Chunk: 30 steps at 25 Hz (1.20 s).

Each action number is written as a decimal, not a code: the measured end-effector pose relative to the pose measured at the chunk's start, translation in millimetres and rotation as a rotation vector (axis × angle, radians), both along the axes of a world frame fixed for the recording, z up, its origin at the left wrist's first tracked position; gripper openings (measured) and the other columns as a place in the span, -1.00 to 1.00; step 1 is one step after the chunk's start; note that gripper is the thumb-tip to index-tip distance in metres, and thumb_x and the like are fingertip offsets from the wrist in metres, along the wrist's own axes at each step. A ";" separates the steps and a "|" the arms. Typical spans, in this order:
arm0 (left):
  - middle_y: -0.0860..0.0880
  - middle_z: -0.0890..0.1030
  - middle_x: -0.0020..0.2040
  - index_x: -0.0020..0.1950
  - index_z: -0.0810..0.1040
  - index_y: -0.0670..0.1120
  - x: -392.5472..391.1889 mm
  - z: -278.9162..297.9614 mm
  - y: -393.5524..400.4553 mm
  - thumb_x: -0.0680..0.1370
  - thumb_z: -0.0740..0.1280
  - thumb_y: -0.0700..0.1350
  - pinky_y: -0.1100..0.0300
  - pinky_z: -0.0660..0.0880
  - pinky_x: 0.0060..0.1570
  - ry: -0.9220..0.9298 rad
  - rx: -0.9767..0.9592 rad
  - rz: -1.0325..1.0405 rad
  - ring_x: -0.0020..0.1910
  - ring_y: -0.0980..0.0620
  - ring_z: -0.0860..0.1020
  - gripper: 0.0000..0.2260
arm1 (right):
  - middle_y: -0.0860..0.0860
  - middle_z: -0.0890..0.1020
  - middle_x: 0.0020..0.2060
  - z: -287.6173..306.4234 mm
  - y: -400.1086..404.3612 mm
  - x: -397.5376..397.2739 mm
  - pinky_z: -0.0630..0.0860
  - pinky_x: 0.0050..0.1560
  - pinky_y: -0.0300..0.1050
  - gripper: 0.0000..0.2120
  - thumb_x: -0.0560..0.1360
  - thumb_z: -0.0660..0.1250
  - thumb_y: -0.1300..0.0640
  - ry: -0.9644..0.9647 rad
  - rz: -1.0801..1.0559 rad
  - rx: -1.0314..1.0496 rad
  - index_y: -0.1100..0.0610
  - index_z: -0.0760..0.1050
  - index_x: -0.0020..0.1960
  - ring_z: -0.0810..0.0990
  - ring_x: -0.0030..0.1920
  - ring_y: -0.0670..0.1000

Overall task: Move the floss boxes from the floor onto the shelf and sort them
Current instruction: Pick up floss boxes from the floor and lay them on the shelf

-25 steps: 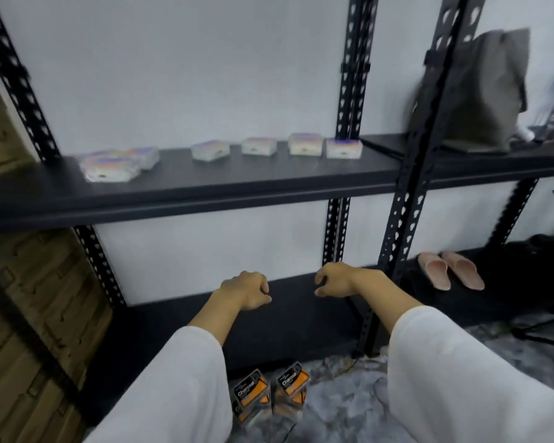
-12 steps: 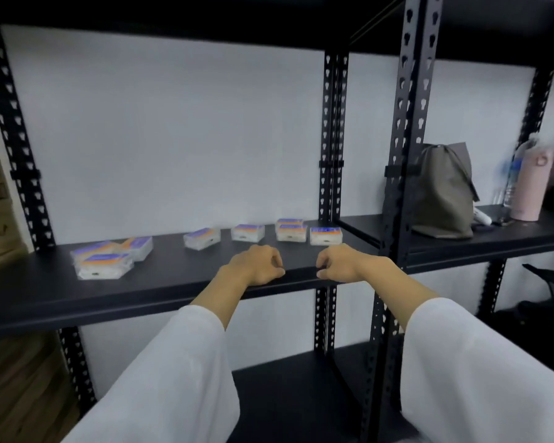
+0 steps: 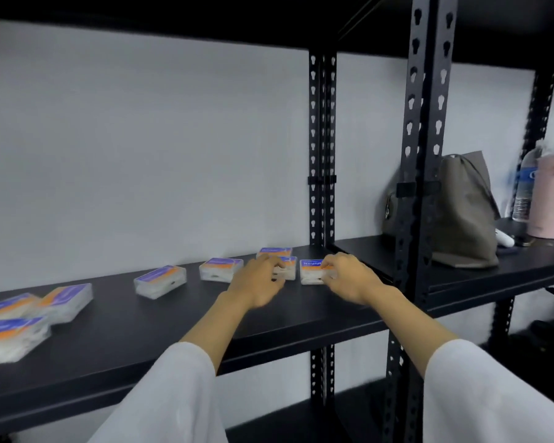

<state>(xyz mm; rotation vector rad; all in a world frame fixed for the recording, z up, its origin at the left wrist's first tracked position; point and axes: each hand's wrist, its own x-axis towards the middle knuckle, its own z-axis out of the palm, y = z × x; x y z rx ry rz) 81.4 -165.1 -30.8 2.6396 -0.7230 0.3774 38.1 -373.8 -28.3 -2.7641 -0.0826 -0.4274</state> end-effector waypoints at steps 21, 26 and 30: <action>0.04 0.46 0.19 0.07 0.45 0.26 -14.0 -12.0 49.8 0.47 0.42 0.07 0.20 0.31 0.14 0.134 -0.106 -0.114 0.19 0.06 0.42 -0.76 | -0.04 0.37 0.11 -29.9 18.4 -7.7 0.34 0.15 -0.14 -0.61 0.37 0.44 -0.11 -0.059 0.171 0.221 -0.07 0.37 0.10 0.31 0.18 -0.02; 0.02 0.53 0.17 0.14 0.46 0.22 -41.1 -12.9 57.6 0.44 0.40 0.15 0.15 0.46 0.14 0.179 -0.182 -0.087 0.11 0.05 0.52 -0.70 | -0.02 0.49 0.06 -23.0 34.1 -28.0 0.50 0.03 -0.05 -0.59 0.36 0.44 -0.14 -0.023 0.168 0.236 -0.03 0.33 0.06 0.47 0.04 0.01; 0.07 0.52 0.19 0.14 0.47 0.30 -77.9 -16.3 66.5 0.26 0.35 0.39 0.02 0.51 0.15 0.167 -0.249 0.007 0.11 0.08 0.52 -0.52 | -0.01 0.47 0.09 -20.3 45.5 -59.6 0.51 0.04 -0.05 -0.55 0.35 0.46 -0.15 -0.005 0.178 0.266 -0.03 0.35 0.09 0.47 0.05 -0.01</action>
